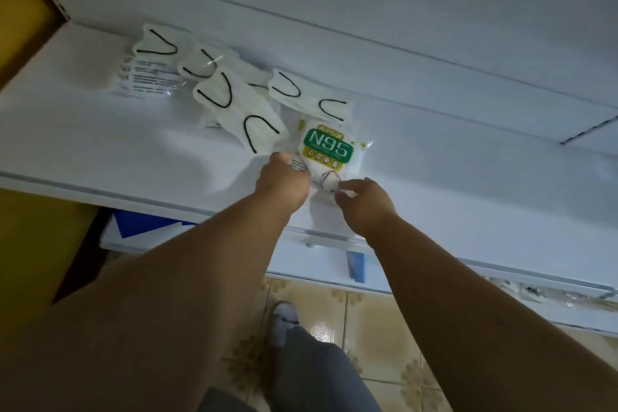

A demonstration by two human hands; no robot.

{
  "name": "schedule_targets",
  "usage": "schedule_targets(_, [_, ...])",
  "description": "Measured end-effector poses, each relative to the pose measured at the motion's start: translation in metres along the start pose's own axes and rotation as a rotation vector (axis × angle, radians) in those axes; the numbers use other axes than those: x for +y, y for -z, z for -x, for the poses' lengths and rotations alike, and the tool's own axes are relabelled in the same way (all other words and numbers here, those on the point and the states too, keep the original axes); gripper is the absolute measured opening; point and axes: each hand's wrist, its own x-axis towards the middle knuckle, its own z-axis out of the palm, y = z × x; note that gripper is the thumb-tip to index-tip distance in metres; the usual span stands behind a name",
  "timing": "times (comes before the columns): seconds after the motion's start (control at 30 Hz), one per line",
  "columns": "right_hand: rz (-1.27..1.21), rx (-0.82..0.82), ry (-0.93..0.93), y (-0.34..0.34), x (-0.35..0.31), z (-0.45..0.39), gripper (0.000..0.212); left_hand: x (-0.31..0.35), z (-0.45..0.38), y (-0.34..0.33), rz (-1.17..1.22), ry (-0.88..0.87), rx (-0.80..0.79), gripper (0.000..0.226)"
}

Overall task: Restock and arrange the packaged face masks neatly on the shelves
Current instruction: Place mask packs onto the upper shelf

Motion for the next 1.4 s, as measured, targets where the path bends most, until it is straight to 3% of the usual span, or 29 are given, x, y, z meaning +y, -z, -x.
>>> schedule_targets(0.1, [-0.425, 0.054, -0.180, -0.003, -0.002, -0.017, 0.024, -0.001, -0.023, -0.007, 0.215, 0.116, -0.021, 0.029])
schedule_targets(0.2, [-0.816, 0.086, -0.443, 0.002, -0.010, -0.028, 0.038, -0.002, -0.030, -0.010, 0.125, 0.113, -0.165, 0.022])
schedule_targets(0.27, [-0.963, 0.046, -0.524, 0.006, -0.016, -0.025, 0.029, -0.004, -0.020, -0.008, 0.166, 0.127, -0.215, 0.020])
schedule_targets(0.4, [-1.090, -0.048, -0.347, 0.010, -0.018, 0.016, 0.008, -0.011, 0.010, 0.006, 0.590, 0.267, -0.264, 0.024])
schedule_targets(0.47, [-1.170, -0.083, -0.261, 0.014, -0.014, 0.057, 0.019, -0.016, 0.031, 0.019, 0.787, 0.306, -0.243, 0.024])
schedule_targets(0.57, [-1.268, -0.162, -0.172, 0.025, -0.006, 0.133, 0.030, -0.023, 0.079, 0.047, 0.902, 0.263, -0.176, 0.043])
schedule_targets(0.63, [-1.255, -0.134, -0.135, 0.037, -0.003, 0.189, 0.029, -0.028, 0.124, 0.074, 0.850, 0.190, -0.266, 0.055])
schedule_targets(0.73, [-1.246, -0.008, -0.064, 0.053, -0.009, 0.272, 0.023, -0.029, 0.204, 0.108, 0.638, 0.039, -0.544, 0.064])
schedule_targets(0.8, [-1.224, 0.113, -0.038, 0.059, -0.017, 0.322, 0.019, -0.029, 0.250, 0.120, 0.476, -0.063, -0.585, 0.061])
schedule_targets(0.97, [-0.940, 0.476, -0.058, 0.084, -0.027, 0.405, 0.023, -0.017, 0.338, 0.132, 0.225, -0.308, -0.549, 0.041])
schedule_targets(1.1, [-0.918, 0.535, 0.061, 0.127, -0.014, 0.441, 0.018, 0.018, 0.386, 0.124, 0.114, -0.513, -0.472, 0.044])
schedule_targets(1.23, [-0.817, 0.610, 0.158, 0.177, 0.012, 0.453, 0.031, 0.060, 0.423, 0.090, 0.037, -0.689, -0.359, 0.047])
schedule_targets(1.4, [-0.732, 0.748, 0.213, 0.261, 0.078, 0.449, 0.053, 0.113, 0.454, -0.003, 0.086, -0.766, -0.336, 0.044])
